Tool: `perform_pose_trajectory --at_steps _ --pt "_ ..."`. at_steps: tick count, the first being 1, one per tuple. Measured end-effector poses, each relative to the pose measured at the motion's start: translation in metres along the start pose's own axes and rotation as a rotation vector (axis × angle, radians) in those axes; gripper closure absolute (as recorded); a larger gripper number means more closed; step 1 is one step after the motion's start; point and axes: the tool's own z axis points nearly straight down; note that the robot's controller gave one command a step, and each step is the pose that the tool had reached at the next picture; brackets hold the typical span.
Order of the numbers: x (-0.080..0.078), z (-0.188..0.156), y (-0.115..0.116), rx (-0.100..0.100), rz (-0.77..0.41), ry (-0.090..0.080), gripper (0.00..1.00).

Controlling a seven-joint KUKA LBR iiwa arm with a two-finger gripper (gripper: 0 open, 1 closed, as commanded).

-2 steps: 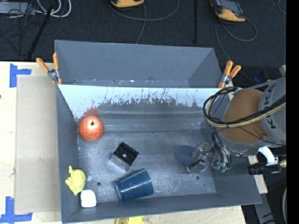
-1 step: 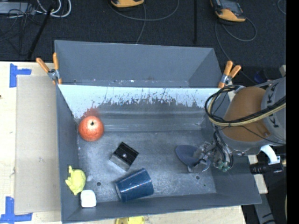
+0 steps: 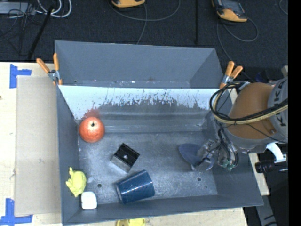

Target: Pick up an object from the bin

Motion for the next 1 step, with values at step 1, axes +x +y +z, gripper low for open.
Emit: perform_pose_trajectory --at_steps 1 --pt "-0.0017 -0.0117 0.0004 -0.002 -0.001 -0.007 1.0"
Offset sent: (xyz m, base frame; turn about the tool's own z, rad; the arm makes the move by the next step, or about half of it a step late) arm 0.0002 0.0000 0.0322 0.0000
